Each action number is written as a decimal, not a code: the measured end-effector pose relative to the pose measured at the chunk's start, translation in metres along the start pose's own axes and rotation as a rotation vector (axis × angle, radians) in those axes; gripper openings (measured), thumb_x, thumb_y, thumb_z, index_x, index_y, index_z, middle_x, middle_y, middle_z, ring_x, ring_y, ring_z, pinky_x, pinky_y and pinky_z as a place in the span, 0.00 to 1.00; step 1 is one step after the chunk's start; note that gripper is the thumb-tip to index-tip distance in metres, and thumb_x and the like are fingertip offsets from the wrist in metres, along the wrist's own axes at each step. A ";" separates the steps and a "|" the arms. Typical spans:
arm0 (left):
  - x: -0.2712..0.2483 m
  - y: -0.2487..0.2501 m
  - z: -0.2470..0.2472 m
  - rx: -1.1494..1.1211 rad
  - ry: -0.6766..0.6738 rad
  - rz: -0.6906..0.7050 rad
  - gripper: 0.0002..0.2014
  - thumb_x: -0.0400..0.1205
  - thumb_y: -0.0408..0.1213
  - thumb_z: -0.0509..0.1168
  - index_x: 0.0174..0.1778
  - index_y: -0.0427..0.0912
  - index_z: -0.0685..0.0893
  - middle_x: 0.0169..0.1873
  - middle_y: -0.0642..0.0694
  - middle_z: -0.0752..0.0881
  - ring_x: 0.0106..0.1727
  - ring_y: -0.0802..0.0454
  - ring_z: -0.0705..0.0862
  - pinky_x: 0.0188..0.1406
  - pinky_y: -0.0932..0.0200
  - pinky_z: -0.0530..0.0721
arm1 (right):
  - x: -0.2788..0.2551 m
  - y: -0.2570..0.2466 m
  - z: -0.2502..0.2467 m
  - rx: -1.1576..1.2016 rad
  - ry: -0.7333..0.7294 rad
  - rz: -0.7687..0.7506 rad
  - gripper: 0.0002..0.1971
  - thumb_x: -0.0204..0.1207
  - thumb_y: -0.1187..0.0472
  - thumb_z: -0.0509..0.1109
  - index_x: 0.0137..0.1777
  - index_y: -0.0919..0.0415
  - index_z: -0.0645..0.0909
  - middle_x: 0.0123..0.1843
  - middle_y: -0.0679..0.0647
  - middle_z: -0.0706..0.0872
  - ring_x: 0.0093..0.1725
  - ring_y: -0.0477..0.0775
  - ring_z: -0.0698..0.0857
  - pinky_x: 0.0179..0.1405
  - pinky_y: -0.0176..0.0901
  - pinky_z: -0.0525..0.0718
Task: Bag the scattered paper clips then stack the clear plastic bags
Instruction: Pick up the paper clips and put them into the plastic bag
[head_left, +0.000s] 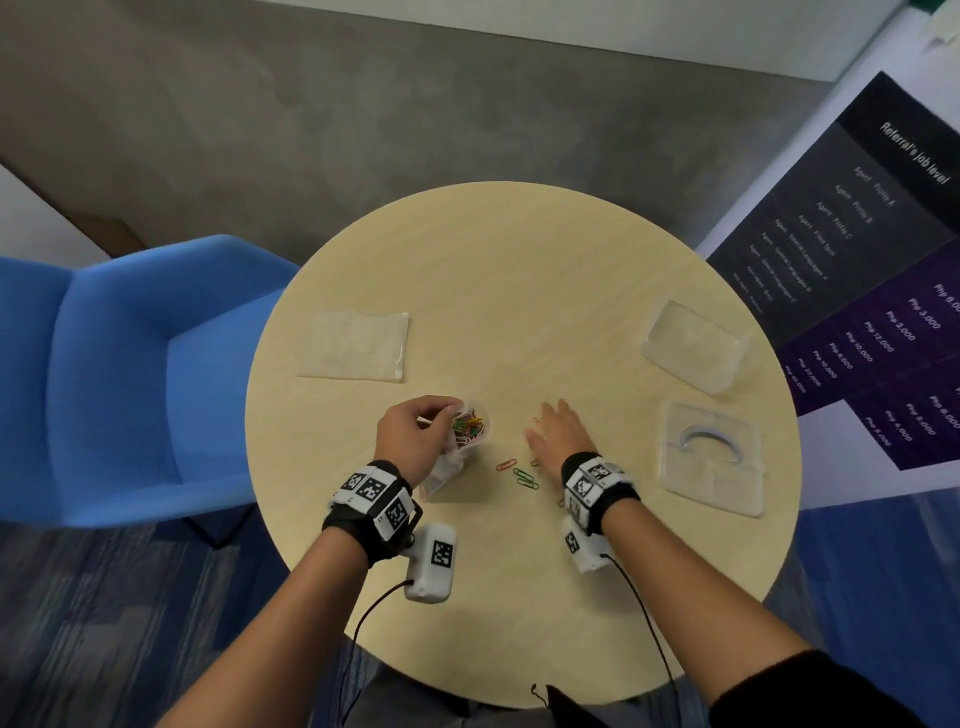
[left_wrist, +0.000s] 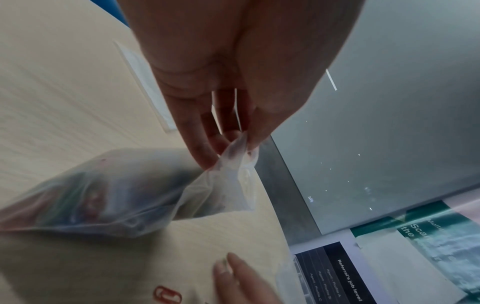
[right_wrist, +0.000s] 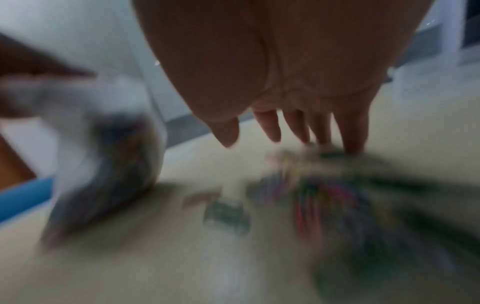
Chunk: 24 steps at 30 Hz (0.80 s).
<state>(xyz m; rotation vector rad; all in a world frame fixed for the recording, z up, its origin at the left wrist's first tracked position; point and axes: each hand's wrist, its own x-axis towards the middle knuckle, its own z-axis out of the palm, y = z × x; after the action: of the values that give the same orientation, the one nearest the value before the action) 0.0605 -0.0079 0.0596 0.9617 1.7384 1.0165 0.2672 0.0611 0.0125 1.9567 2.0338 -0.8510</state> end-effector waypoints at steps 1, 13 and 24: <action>0.001 -0.001 0.000 -0.004 0.002 0.002 0.05 0.80 0.42 0.70 0.44 0.54 0.92 0.39 0.50 0.91 0.42 0.47 0.90 0.51 0.41 0.90 | 0.000 0.001 0.014 -0.096 -0.019 -0.030 0.34 0.83 0.42 0.56 0.85 0.57 0.53 0.87 0.61 0.46 0.85 0.64 0.49 0.83 0.58 0.55; 0.002 -0.010 0.006 -0.104 -0.008 -0.033 0.06 0.80 0.42 0.70 0.42 0.56 0.93 0.41 0.47 0.92 0.47 0.47 0.91 0.52 0.42 0.90 | -0.038 0.034 0.051 -0.604 -0.044 -0.442 0.31 0.88 0.51 0.46 0.85 0.64 0.41 0.87 0.60 0.39 0.86 0.58 0.43 0.83 0.60 0.41; 0.001 -0.007 0.011 -0.100 -0.014 -0.053 0.06 0.80 0.42 0.70 0.45 0.52 0.93 0.43 0.46 0.92 0.48 0.48 0.90 0.53 0.42 0.90 | -0.050 0.057 0.031 0.047 0.037 0.079 0.68 0.48 0.29 0.81 0.84 0.57 0.52 0.73 0.58 0.60 0.73 0.61 0.70 0.76 0.49 0.71</action>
<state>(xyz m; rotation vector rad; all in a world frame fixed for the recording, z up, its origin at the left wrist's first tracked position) 0.0694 -0.0068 0.0495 0.8534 1.6770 1.0496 0.3198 0.0003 -0.0018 2.0783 1.9589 -0.8586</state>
